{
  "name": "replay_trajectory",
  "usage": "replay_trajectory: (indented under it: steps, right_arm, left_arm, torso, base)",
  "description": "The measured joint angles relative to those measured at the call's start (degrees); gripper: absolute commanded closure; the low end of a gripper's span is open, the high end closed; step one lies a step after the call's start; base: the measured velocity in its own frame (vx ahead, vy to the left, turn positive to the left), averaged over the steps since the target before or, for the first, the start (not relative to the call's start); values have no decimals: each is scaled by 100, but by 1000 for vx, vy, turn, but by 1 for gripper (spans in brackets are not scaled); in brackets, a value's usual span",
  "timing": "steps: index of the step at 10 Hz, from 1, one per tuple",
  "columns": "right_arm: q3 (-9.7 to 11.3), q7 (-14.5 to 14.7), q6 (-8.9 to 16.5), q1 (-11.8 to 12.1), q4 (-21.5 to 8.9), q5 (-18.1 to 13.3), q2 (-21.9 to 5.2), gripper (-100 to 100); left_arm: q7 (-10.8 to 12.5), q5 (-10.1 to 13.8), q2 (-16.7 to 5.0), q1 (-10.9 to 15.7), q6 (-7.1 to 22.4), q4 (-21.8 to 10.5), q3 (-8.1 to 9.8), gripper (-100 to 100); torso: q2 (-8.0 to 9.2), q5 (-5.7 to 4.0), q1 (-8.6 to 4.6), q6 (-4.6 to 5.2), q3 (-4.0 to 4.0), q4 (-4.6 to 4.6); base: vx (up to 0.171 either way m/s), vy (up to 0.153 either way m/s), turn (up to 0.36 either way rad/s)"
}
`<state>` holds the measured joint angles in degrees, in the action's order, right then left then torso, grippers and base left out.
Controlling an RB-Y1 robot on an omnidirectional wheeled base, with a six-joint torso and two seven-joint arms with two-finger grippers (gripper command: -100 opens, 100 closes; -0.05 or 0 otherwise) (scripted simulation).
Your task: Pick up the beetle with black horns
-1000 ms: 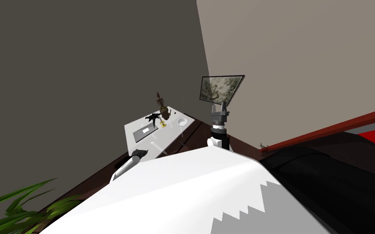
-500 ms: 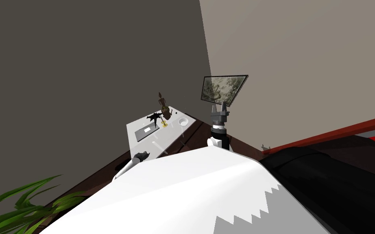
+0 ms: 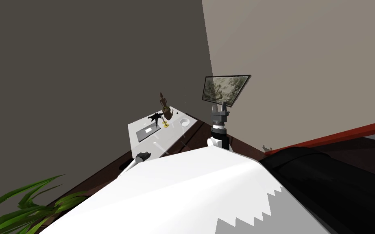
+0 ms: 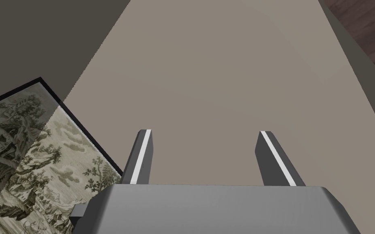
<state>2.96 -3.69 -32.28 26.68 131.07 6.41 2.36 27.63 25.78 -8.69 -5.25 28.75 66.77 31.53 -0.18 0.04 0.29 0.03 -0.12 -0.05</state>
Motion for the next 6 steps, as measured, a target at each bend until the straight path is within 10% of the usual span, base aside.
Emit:
replay_trajectory:
  steps: [4,5,6]
  right_arm:
    - [0,0,0,0,0,0,0,0]
    - [0,0,0,0,0,0,0,0]
    - [0,0,0,0,0,0,0,0]
  left_arm:
    - [-9,-2,-4,6,-2,8,-6,100]
    - [-12,-3,-4,8,-3,10,-8,0]
    - [-15,-3,-6,9,-3,11,-10,100]
  torso:
    - [7,0,-8,-6,2,-1]
    - [6,1,-8,-9,2,-2]
    - [4,2,-7,-9,0,-3]
  base:
    - [0,0,0]
    - [0,0,0]
    - [-44,-37,-26]
